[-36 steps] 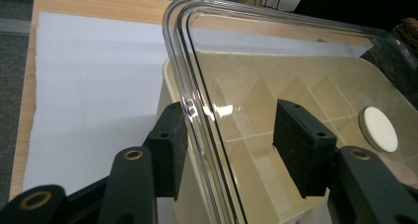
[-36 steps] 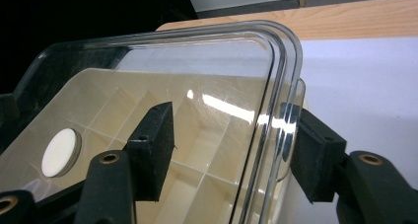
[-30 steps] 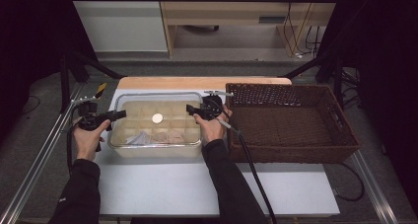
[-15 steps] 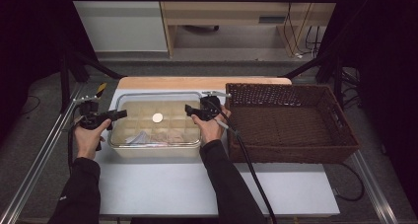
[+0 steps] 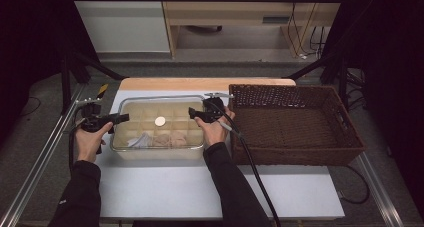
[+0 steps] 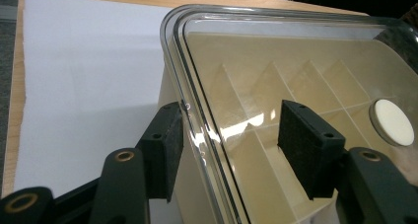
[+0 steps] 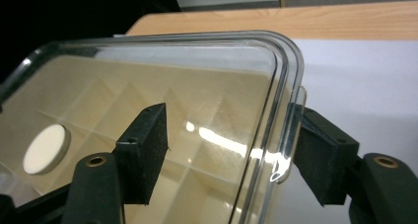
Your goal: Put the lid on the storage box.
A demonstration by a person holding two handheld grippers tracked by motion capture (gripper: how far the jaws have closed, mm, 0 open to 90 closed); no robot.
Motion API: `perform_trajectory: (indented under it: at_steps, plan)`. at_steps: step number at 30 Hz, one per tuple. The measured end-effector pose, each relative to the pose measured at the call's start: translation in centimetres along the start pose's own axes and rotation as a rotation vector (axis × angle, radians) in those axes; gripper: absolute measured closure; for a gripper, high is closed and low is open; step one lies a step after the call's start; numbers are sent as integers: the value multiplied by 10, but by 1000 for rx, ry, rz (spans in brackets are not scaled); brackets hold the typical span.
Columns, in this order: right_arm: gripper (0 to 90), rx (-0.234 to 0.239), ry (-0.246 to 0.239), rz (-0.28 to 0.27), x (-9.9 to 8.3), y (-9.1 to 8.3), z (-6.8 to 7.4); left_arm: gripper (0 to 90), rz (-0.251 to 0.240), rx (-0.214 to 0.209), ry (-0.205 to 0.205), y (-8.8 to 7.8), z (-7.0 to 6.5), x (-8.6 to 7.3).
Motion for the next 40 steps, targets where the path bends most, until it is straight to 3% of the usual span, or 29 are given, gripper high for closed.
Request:
perform_trajectory:
  at_steps: [2, 5, 10, 17, 25, 29, 36, 40]
  plan:
    - [343, -16, -6, 42, -3, 0, -3, 425, 6, 18, 8, 1, 0, 0]
    - [361, -42, -28, 53, -4, 1, -7, 434, 6, 30, 8, 1, 2, -1]
    - [365, -42, -24, 10, 1, -3, -7, 435, -25, 28, 14, -4, 0, 3]
    - [381, -25, -27, -22, 8, -17, -7, 437, -69, 32, 63, -21, -14, 8]
    - [566, 58, -99, -15, -2, -45, -1, 460, -75, 13, 150, -35, -46, -4]
    - [659, 114, -130, -15, -10, -65, -1, 468, -110, -10, 171, -45, -59, -16]
    - [778, 185, -214, -10, -31, -101, -5, 441, -124, -20, 193, -59, -67, -45]
    - [817, 212, -260, 10, -47, -111, -5, 398, -123, -11, 194, -70, -65, -61]
Point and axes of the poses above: each handheld gripper's, and its own axes: y roughly forward along the jaws, x roughly out of its top, z roughly to its left, the point moved 5 cm from there along y, roughly forward along the jaws, and after that the axes turned 11 degrees about -x, right-handed, at the moved point
